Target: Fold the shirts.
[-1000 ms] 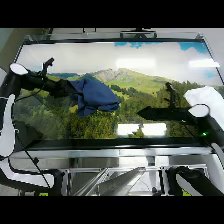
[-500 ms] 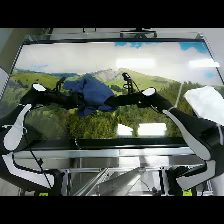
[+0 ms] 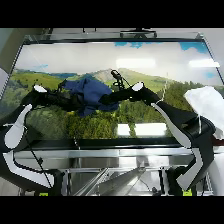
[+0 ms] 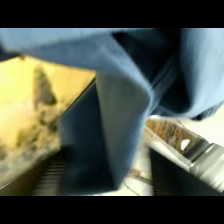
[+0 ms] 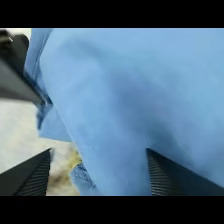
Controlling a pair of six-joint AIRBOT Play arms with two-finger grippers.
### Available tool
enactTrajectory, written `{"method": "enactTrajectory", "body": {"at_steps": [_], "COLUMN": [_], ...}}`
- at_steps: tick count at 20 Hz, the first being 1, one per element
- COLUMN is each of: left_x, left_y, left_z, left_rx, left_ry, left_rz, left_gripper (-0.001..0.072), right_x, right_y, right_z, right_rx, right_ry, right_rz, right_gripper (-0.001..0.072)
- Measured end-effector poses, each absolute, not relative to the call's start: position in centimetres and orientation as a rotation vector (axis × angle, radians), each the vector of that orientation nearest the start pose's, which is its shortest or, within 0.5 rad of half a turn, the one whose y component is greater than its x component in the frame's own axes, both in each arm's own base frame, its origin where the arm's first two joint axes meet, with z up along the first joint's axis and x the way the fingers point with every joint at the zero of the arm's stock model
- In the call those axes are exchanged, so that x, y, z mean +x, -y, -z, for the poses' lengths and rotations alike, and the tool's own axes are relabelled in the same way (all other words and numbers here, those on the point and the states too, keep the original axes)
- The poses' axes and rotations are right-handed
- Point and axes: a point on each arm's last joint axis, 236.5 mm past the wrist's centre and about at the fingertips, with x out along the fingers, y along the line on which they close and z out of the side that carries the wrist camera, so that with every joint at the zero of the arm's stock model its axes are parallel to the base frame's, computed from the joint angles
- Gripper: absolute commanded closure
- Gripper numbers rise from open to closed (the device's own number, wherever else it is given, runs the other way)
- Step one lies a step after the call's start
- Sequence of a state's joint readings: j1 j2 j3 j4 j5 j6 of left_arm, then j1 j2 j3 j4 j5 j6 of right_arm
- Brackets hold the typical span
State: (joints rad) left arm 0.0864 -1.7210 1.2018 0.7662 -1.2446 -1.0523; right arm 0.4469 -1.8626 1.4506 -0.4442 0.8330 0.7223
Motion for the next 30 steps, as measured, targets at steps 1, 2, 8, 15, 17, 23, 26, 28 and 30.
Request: {"method": "enactTrajectory", "body": {"at_steps": [1,2,8,15,17,23,26,28,30], "left_x": [38.9,38.7,38.3,38.8,39.7,44.9,45.1,44.9,44.8], "left_y": [12.6,12.4,12.6,11.6,10.3,4.8,3.3,3.1,3.4], "left_z": [8.3,8.2,7.9,6.6,4.2,-13.6,-23.9,-28.7,-31.5], "left_rx": [-0.527,-0.531,-0.53,-0.526,-0.518,-0.467,-0.374,-0.33,-0.308], "left_ry": [-1.451,-1.458,-1.462,-1.42,-1.354,-0.884,-0.656,-0.557,-0.505], "left_rz": [0.654,0.662,0.691,0.681,0.664,0.618,0.609,0.604,0.61], "left_gripper": [0.0685,0.0704,0.0704,0.0704,0.0704,0.0686,0.0685,0.0684,0.0685], "right_x": [42.8,42.6,42.5,43.9,44.4,49.5,48.9,48.1,47.4], "right_y": [-38.3,-38.5,-39.3,-39.2,-38.3,-25.7,-18.1,-14.5,-12.4], "right_z": [3.9,4.1,6.6,2.7,-1.6,-21.6,-29.8,-33.0,-34.1], "right_rx": [0.148,0.077,-0.25,-0.301,-0.292,-0.146,-0.02,0.061,0.124], "right_ry": [-0.938,-0.928,-0.862,-0.768,-0.705,-0.359,-0.231,-0.184,-0.185], "right_rz": [-1.071,-1.084,-1.067,-1.009,-0.994,-0.688,-0.533,-0.46,-0.422], "right_gripper": [0.0049,0.0048,0.0528,0.0691,0.0691,0.0691,0.069,0.0691,0.069]}}
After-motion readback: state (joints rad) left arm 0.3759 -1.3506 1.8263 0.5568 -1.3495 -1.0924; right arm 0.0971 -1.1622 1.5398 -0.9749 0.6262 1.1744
